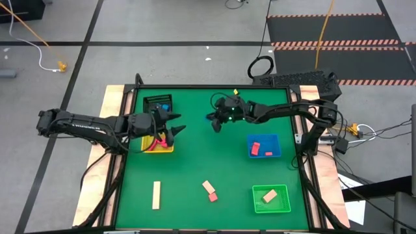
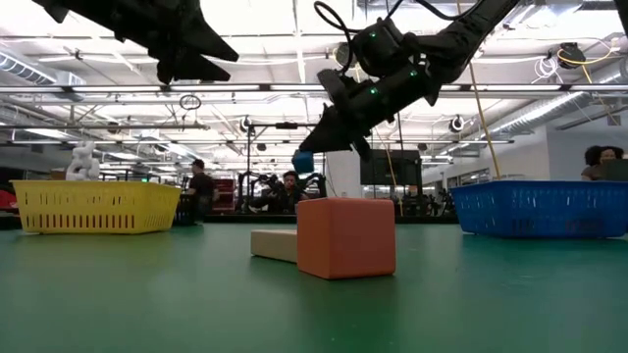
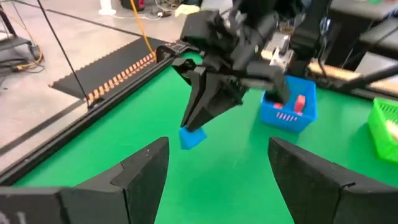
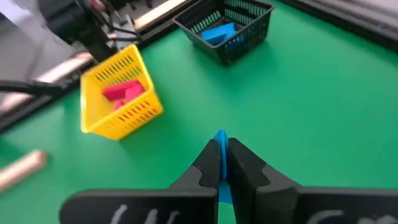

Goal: Sort & place blocks by color
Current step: Put the blue block into the black bin

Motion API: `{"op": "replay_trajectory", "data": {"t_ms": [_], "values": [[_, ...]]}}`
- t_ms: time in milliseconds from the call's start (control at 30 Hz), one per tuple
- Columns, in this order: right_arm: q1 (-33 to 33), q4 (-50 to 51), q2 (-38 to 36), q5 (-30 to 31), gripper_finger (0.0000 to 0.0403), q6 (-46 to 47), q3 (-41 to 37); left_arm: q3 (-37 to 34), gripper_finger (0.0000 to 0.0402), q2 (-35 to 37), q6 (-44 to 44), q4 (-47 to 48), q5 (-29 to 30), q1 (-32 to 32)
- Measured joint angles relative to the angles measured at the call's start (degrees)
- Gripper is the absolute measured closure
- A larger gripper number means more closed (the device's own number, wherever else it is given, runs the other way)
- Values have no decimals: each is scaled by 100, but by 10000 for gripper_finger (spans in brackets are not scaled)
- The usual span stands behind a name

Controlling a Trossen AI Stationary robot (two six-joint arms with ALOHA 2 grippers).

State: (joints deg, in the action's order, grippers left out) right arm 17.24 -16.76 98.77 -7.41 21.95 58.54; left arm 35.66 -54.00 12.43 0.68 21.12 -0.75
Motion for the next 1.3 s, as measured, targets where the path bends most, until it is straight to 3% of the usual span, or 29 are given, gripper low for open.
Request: {"op": "replay_trajectory", "data": {"t_ms": [167, 300, 567, 800, 933, 1100, 1300], "values": [[36, -699, 3, -218, 401, 766, 0, -8, 128, -385, -208, 248, 160, -2], [79, -1501, 1, -345, 401, 1398, 1, -9, 128, -988, -234, -80, 571, -3], [80, -2154, -4, -293, 402, 2168, 2, -4, 128, -1714, -1501, -1828, 1870, -3], [80, -2722, -1, 145, 402, 2414, 2, 0, 128, -2020, -2165, -2988, 1810, 2], [67, -3053, -2, 160, 402, 2454, 2, 0, 128, -2205, -2257, -3364, 1831, 30], [38, -3170, -1, 139, 402, 2556, 2, 46, 128, -2332, -2763, -3919, 2440, 49], [25, -3272, -1, 128, 402, 2550, 2, 52, 128, -2330, -2776, -4156, 2267, 120]]}}
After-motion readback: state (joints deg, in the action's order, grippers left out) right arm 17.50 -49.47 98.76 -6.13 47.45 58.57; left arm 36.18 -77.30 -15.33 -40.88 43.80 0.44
